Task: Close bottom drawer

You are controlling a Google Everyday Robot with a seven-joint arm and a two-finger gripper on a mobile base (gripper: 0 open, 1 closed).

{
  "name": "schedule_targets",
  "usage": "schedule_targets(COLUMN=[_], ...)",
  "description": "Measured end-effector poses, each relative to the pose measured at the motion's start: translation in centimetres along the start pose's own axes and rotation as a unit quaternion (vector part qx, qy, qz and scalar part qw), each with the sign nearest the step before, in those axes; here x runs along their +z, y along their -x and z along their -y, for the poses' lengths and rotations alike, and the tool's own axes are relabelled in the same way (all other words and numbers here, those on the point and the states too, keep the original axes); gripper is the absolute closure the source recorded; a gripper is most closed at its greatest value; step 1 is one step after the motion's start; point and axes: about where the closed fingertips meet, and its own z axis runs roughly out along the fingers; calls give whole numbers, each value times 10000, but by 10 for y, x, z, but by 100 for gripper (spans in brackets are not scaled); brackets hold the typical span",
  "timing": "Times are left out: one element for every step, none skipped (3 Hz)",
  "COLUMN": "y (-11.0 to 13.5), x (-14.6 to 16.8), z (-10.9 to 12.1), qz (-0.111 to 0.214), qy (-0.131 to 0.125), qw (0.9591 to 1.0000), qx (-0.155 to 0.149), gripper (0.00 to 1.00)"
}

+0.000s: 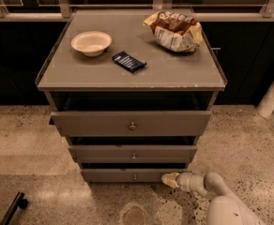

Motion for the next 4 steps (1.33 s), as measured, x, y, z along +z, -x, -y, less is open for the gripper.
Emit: schedule_targets(y=[0, -5, -8, -8], x=[-7, -46, -44, -45], z=[0, 3, -1, -1], qz=[-60, -122, -121, -122], qy=[101, -50, -16, -15], qw=[9999, 9992, 9990, 9990], qx=[82, 385, 427, 427], gripper=[100, 100, 81, 58])
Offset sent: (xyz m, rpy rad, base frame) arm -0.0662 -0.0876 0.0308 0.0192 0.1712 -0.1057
